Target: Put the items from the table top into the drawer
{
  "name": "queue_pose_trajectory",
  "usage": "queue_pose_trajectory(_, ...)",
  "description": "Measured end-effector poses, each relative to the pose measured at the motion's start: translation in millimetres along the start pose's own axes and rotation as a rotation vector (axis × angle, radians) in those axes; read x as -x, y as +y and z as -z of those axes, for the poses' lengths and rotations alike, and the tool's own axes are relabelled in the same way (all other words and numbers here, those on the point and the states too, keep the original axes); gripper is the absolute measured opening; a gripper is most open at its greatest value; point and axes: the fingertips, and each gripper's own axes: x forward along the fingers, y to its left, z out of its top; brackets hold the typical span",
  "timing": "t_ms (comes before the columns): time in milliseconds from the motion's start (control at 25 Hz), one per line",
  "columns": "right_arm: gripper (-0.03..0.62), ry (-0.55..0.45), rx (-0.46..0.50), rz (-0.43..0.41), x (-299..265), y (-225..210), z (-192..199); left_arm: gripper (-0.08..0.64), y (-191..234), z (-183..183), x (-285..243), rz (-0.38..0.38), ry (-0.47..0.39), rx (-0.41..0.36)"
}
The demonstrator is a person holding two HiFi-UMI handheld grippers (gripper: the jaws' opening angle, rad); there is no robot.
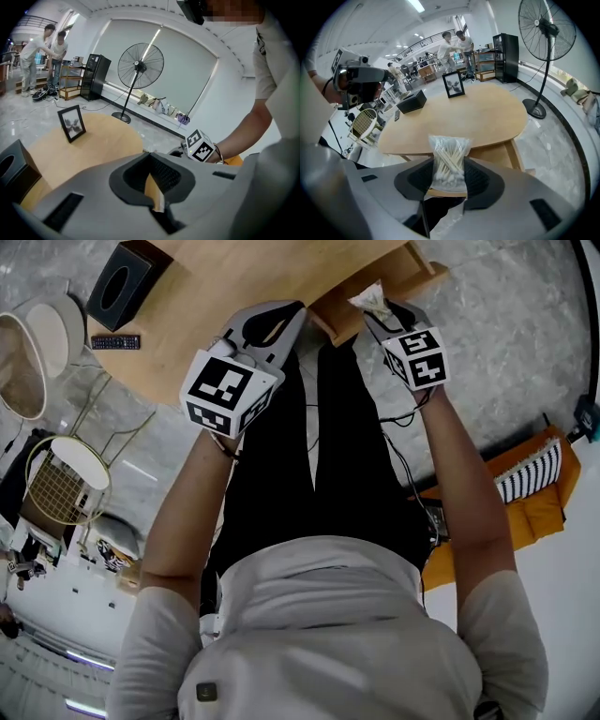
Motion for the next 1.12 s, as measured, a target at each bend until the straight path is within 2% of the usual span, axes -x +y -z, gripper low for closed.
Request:
queue_pose_trajectory(160,0.196,0.030,-0.006,0.006,-29.5,-6.0,19.3,0.009,2.6,25.0,-13.6,0.004,0.025,0.011)
queue_pose_trajectory(440,0.197,0.068,-0.018,0.005,-67.5,-17.5,41.2,0.009,12.5,45.5,-37.1,-0.009,0.041,0.011)
queue_pose_trajectory(720,0.199,0.072,-0.037,0.006,-92.2,-23.4,47.3,0.009,24.4,68.9,-52.5,-0.008,0.067,0.025)
queue_pose_trajectory(1120,0.212,0.088,-0.017,0.021,-99.3,-28.8,50.0,0.009,21.3,73.5,-56.7,-0.007,0.062,0.053)
